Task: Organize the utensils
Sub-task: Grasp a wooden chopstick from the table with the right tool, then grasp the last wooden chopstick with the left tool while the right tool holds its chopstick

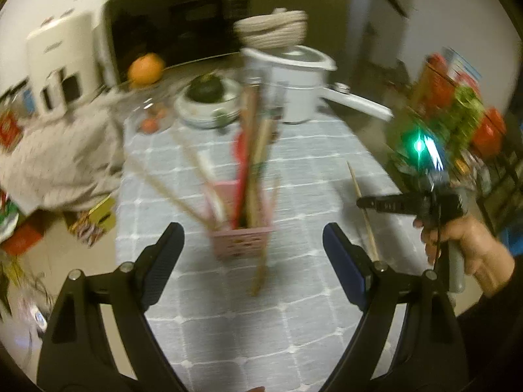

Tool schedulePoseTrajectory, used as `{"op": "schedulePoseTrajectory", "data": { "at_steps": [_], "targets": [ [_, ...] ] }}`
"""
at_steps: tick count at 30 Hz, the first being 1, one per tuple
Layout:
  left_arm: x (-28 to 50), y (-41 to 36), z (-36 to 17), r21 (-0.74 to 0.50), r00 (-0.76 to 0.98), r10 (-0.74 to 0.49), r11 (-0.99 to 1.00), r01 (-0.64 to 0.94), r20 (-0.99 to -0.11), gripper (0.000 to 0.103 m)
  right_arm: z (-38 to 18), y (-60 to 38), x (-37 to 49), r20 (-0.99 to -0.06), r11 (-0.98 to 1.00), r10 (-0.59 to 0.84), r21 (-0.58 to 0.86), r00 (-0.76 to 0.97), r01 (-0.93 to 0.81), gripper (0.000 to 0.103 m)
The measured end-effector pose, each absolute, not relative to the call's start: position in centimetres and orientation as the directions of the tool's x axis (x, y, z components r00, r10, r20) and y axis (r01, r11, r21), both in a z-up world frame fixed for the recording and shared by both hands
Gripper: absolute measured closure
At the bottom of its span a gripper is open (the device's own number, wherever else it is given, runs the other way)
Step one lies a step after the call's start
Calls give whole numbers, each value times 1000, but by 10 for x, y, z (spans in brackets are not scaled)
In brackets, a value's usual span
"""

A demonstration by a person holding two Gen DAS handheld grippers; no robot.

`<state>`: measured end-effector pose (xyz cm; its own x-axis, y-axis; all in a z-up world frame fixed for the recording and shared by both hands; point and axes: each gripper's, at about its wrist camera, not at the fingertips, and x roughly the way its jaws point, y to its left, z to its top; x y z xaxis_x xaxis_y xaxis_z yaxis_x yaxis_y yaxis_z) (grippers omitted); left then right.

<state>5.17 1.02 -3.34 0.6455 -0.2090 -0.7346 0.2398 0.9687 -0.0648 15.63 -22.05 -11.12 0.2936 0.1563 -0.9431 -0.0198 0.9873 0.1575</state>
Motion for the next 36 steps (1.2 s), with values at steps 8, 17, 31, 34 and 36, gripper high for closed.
{"op": "schedulePoseTrajectory", "data": {
  "at_steps": [8, 17, 31, 34, 36],
  "targets": [
    [72, -92, -44, 77, 551, -187, 904, 420, -813, 20, -82, -262, 130, -905, 965, 230, 261, 359, 39, 97],
    [181, -150, -104, 91, 322, -46, 913, 397, -946, 48, -81, -303, 126, -902, 951, 256, 299, 348, 76, 96],
    [259, -145, -195, 227, 153, 185, 917, 328, -971, 69, -84, -320, 131, -893, 938, 309, 342, 328, 47, 96],
    [266, -138, -201, 206, 131, 174, 934, 293, -976, 69, -82, -320, 128, -889, 936, 317, 349, 330, 41, 96],
    [269, -133, -200, 170, 109, 145, 948, 270, -983, 69, -80, -320, 127, -886, 934, 323, 355, 332, 38, 96]
  ]
}}
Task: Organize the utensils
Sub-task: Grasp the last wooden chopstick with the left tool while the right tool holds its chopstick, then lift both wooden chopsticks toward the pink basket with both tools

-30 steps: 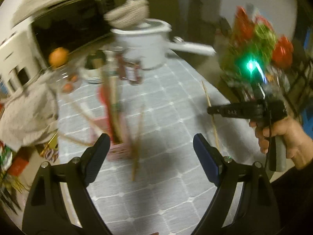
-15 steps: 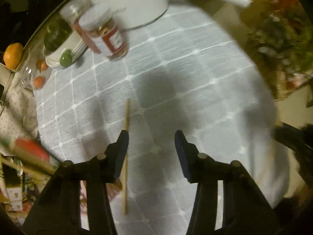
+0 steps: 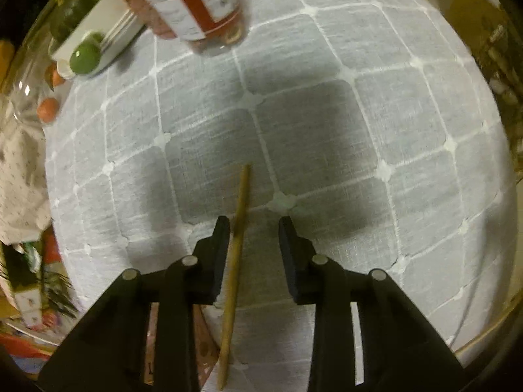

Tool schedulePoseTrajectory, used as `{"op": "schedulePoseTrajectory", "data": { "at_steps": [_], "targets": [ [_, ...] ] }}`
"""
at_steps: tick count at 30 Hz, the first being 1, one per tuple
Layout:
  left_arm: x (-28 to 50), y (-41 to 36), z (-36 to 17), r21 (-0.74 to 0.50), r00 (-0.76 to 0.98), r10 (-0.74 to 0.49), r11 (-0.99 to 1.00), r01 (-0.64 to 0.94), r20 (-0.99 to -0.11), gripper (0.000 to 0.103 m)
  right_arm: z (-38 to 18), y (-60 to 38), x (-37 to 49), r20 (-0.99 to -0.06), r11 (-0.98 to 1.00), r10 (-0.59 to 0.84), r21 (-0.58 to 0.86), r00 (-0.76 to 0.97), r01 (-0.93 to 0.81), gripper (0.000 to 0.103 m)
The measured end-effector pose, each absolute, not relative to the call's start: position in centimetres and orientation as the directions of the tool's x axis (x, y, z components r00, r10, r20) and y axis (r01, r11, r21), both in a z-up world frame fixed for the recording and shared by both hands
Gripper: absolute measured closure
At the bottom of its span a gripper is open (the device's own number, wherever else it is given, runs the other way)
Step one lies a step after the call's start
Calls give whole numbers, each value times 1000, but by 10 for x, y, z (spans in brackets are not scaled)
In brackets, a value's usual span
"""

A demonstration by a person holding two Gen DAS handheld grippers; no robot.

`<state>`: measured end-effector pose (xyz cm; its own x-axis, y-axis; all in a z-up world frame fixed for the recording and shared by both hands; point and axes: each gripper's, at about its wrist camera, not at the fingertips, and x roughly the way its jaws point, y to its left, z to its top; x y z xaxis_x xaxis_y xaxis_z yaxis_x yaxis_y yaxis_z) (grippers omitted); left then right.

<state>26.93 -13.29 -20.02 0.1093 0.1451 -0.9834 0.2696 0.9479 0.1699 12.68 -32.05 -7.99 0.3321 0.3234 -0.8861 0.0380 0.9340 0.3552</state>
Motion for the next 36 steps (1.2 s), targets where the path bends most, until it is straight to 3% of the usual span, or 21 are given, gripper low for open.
{"op": "schedulePoseTrajectory", "data": {
  "at_steps": [3, 5, 10, 20, 36],
  "targets": [
    [269, -124, -200, 94, 78, 78, 969, 230, -994, 78, -79, -320, 126, -885, 933, 325, 357, 334, 37, 96],
    [265, -124, -200, 49, 67, 35, 973, 226, -997, 91, -79, -320, 126, -885, 933, 325, 357, 334, 38, 96],
    [243, -143, -197, 128, 147, 88, 949, 288, -985, 97, -80, -319, 129, -885, 934, 319, 354, 340, 46, 96],
    [183, -145, -151, 54, 285, -47, 940, 337, -957, 97, -60, -310, 120, -862, 938, 310, 346, 401, 18, 96],
    [85, -70, -55, -83, 564, -324, 909, 409, -760, 97, -15, -255, 87, -818, 945, 325, 295, 475, -138, 96]
  ]
}}
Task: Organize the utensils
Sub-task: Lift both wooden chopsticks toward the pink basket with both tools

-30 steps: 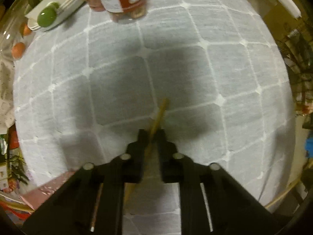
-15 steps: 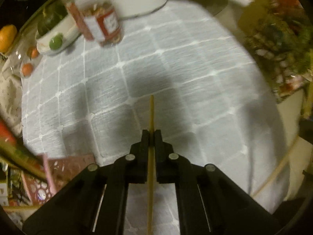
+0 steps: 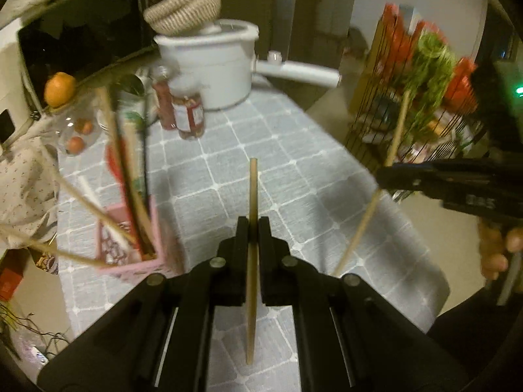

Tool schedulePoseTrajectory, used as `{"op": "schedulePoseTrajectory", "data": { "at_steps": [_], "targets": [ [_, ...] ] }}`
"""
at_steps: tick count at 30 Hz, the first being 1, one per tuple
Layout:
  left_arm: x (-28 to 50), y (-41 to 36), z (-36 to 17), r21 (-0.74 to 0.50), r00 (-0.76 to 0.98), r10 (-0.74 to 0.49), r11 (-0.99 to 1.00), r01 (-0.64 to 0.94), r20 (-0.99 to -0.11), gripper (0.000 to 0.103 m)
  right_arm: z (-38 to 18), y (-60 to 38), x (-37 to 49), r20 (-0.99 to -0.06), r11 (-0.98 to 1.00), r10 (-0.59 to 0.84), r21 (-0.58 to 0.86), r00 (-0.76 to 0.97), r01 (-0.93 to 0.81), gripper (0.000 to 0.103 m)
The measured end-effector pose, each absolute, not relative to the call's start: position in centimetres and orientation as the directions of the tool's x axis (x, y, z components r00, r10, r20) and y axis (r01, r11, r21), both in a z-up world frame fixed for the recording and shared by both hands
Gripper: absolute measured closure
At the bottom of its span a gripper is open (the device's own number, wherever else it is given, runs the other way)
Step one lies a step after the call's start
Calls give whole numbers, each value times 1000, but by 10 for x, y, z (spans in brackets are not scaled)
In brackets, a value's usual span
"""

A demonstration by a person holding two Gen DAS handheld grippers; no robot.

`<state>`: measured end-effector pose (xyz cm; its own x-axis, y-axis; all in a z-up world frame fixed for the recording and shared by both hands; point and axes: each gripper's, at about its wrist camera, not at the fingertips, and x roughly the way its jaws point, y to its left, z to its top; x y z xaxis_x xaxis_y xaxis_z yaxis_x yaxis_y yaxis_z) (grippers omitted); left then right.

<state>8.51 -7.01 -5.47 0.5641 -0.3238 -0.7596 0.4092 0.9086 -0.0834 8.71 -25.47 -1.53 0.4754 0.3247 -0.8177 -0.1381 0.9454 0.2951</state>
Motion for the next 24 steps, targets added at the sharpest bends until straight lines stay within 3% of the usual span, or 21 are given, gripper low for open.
{"op": "schedulePoseTrajectory", "data": {
  "at_steps": [16, 24],
  "targets": [
    [41, 12, 11, -212, 775, -395, 919, 333, -493, 97, 22, -197, 86, -768, 940, 335, 231, 546, -252, 96],
    [23, 43, 39, -216, 890, -338, 935, 281, -307, 97, 30, -174, 90, -752, 929, 359, 227, 553, -294, 96]
  ]
}}
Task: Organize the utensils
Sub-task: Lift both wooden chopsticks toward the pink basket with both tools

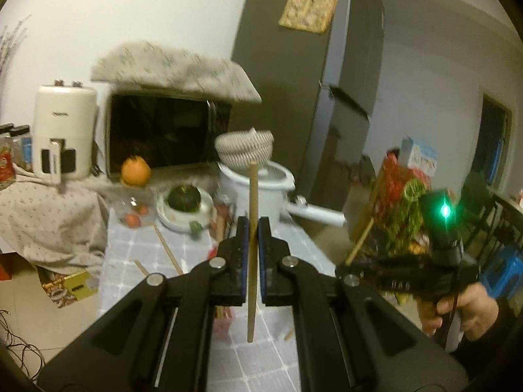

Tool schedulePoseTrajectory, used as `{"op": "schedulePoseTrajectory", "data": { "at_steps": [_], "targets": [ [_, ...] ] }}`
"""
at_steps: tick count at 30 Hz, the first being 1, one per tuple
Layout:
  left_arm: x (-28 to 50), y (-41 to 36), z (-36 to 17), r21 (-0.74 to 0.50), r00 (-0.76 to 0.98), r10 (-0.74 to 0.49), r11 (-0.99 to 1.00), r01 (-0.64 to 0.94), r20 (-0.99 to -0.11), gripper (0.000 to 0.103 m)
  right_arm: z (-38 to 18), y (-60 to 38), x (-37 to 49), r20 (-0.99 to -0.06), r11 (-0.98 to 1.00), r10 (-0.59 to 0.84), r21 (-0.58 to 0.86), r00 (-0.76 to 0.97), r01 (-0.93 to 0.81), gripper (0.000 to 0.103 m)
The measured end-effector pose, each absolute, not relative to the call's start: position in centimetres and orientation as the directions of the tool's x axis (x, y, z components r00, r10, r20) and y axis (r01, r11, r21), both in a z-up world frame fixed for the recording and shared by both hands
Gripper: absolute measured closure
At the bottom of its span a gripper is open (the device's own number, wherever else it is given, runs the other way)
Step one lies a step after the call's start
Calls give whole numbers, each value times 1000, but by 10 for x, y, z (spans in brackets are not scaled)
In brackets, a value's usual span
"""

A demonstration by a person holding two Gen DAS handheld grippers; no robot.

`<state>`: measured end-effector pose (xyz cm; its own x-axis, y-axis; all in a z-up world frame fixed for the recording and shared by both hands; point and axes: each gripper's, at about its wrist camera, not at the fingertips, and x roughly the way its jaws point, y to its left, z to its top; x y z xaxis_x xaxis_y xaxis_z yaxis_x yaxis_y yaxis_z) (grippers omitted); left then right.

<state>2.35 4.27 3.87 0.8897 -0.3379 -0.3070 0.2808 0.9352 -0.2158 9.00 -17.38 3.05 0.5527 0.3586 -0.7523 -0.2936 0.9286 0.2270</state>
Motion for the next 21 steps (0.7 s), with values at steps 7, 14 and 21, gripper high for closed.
{"op": "schedulePoseTrajectory", "data": {
  "at_steps": [7, 14, 21],
  "targets": [
    [28, 60, 40, -206, 951, -244, 957, 205, -187, 97, 26, -167, 90, -759, 924, 367, 232, 538, -303, 96],
    [49, 54, 19, -174, 958, -199, 971, 164, -206, 97, 23, -166, 90, -763, 924, 368, 239, 532, -297, 96],
    [71, 50, -9, -197, 937, -191, 971, 137, -293, 97, 18, -167, 93, -770, 927, 364, 246, 524, -283, 96]
  ]
}}
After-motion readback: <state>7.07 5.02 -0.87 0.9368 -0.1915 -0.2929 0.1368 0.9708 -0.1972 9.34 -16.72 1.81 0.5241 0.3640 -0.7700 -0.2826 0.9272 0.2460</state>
